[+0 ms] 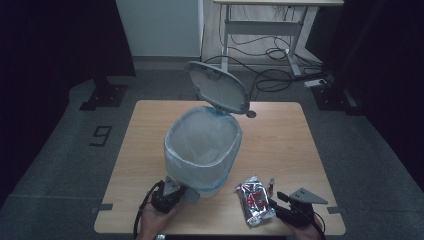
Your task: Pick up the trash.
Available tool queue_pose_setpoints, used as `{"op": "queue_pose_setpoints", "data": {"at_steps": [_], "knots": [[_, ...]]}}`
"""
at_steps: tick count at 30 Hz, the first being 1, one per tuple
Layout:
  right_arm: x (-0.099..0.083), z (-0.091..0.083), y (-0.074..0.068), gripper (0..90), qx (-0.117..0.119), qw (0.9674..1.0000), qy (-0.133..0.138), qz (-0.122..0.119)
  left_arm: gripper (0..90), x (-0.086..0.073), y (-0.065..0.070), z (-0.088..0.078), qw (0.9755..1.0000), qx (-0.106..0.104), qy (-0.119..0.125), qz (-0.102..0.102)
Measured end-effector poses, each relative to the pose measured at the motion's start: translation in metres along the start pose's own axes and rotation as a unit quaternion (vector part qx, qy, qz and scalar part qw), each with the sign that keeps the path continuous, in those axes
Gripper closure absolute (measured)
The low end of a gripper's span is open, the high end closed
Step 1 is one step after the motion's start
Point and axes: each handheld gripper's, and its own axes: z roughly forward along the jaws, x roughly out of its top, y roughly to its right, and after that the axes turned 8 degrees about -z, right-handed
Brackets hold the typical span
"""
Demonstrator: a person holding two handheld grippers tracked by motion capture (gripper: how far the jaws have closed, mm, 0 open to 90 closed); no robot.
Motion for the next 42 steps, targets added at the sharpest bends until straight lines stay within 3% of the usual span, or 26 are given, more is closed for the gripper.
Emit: {"op": "queue_pose_setpoints", "data": {"at_steps": [7,13,21,28,31,38,42], "knots": [[-0.017,-0.012,-0.011,48.6,0.018,0.9997,-0.011,0.011,90.0,0.0,0.0,0.0,1.0,0.0,-0.001,0.0],[-0.024,-0.004,-0.014,45.4,0.026,0.9991,-0.032,0.009,90.0,0.0,0.0,0.0,1.0,0.002,-0.003,0.006],[-0.03,0.004,-0.015,46.0,0.015,0.9984,-0.054,0.001,90.0,0.0,0.0,0.0,1.0,0.002,0.0,0.005],[-0.025,0.011,-0.002,46.8,-0.017,0.9985,-0.051,0.005,90.0,0.0,0.0,0.0,1.0,0.001,0.0,0.004],[-0.022,0.012,0.004,47.1,-0.025,0.9986,-0.041,0.023,90.0,0.0,0.0,0.0,1.0,0.001,-0.001,0.005],[-0.014,0.008,-0.007,45.3,-0.017,0.9992,-0.01,0.036,90.0,0.0,0.001,0.0,1.0,0.002,-0.001,0.006],[-0.01,0.014,-0.012,44.4,-0.016,0.9994,-0.011,0.03,90.0,0.0,0.001,0.0,1.0,0.002,-0.001,0.007]]}}
